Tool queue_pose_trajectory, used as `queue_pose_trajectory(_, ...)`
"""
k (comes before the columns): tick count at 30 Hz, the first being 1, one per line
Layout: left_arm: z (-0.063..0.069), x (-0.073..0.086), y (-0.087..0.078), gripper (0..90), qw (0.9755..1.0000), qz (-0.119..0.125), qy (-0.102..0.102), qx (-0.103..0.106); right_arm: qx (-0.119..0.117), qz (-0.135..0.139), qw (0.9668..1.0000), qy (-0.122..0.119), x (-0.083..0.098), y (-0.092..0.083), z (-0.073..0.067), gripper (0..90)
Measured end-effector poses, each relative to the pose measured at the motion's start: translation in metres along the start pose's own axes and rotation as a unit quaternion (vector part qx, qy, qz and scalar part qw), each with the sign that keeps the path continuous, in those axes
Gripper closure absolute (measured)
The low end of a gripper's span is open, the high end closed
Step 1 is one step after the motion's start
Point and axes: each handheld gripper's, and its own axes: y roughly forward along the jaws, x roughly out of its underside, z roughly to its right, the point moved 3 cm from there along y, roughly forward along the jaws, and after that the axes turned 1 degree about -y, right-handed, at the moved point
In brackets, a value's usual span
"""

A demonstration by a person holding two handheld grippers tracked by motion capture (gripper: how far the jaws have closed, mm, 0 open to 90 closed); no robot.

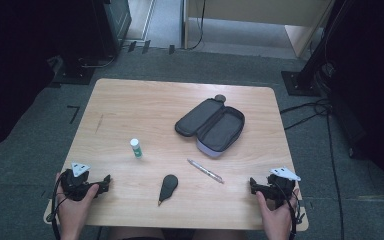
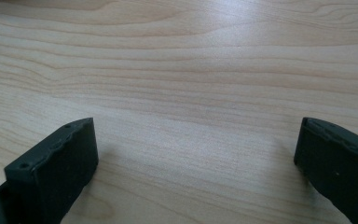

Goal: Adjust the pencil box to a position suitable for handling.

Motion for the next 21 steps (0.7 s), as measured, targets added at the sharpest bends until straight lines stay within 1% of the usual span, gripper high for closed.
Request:
queue_pose_trajectory(2, 0.000, 0.000, 0.000, 0.0, 1.0000, 0.000, 0.000, 0.000, -0.002, 0.000, 1.0000, -0.001, 0.000, 0.000, 0.001, 0.0)
queue_pose_trajectory(3, 0.000, 0.000, 0.000, 0.0, 1.0000, 0.000, 0.000, 0.000, -0.005, -0.001, 1.0000, -0.006, 0.001, -0.001, 0.001, 0.0)
queue_pose_trajectory(4, 0.000, 0.000, 0.000, 0.0, 1.0000, 0.000, 0.000, 0.000, -0.003, -0.001, 1.0000, -0.001, 0.001, -0.001, 0.002, 0.0)
queue_pose_trajectory(7, 0.000, 0.000, 0.000, 0.0, 1.0000, 0.000, 0.000, 0.000, -0.002, -0.001, 1.0000, -0.001, 0.000, -0.001, 0.002, 0.0)
queue_pose_trajectory(9, 0.000, 0.000, 0.000, 0.0, 1.0000, 0.000, 0.000, 0.000, -0.005, -0.001, 1.0000, -0.007, 0.000, 0.000, 0.002, 0.0)
queue_pose_trajectory(10, 0.000, 0.000, 0.000, 0.0, 1.0000, 0.000, 0.000, 0.000, -0.008, 0.001, 0.9999, -0.009, 0.000, 0.000, 0.002, 1.4)
queue_pose_trajectory(11, 0.000, 0.000, 0.000, 0.0, 1.0000, 0.000, 0.000, 0.000, -0.013, 0.005, 0.9998, -0.011, 0.000, -0.001, 0.002, 6.6)
queue_pose_trajectory(12, 0.000, 0.000, 0.000, 0.0, 1.0000, 0.000, 0.000, 0.000, -0.013, 0.014, 0.9997, -0.013, 0.000, -0.003, 0.002, 16.7)
queue_pose_trajectory(13, 0.000, 0.000, 0.000, 0.0, 1.0000, 0.000, 0.000, 0.000, -0.013, 0.014, 0.9997, -0.013, 0.000, -0.003, 0.002, 16.7)
queue_pose_trajectory(14, 0.000, 0.000, 0.000, 0.0, 1.0000, 0.000, 0.000, 0.000, -0.013, 0.025, 0.9995, -0.015, 0.000, -0.005, 0.002, 25.4)
queue_pose_trajectory(15, 0.000, 0.000, 0.000, 0.0, 1.0000, 0.000, 0.000, 0.000, -0.017, 0.034, 0.9991, -0.017, -0.001, -0.008, 0.001, 26.2)
queue_pose_trajectory(16, 0.000, 0.000, 0.000, 0.0, 1.0000, 0.000, 0.000, 0.000, -0.025, 0.055, 0.9981, -0.017, -0.005, -0.013, -0.001, 30.0)
queue_pose_trajectory(17, 0.000, 0.000, 0.000, 0.0, 1.0000, 0.000, 0.000, 0.000, -0.025, 0.055, 0.9981, -0.017, -0.005, -0.013, -0.001, 30.0)
queue_pose_trajectory(18, 0.000, 0.000, 0.000, 0.0, 1.0000, 0.000, 0.000, 0.000, -0.028, 0.061, 0.9977, -0.014, -0.006, -0.015, -0.002, 33.1)
queue_pose_trajectory(19, 0.000, 0.000, 0.000, 0.0, 1.0000, 0.000, 0.000, 0.000, -0.037, 0.070, 0.9968, -0.014, -0.009, -0.019, -0.003, 36.4)
queue_pose_trajectory(21, 0.000, 0.000, 0.000, 0.0, 1.0000, 0.000, 0.000, 0.000, -0.053, 0.085, 0.9949, -0.012, -0.017, -0.024, -0.006, 37.6)
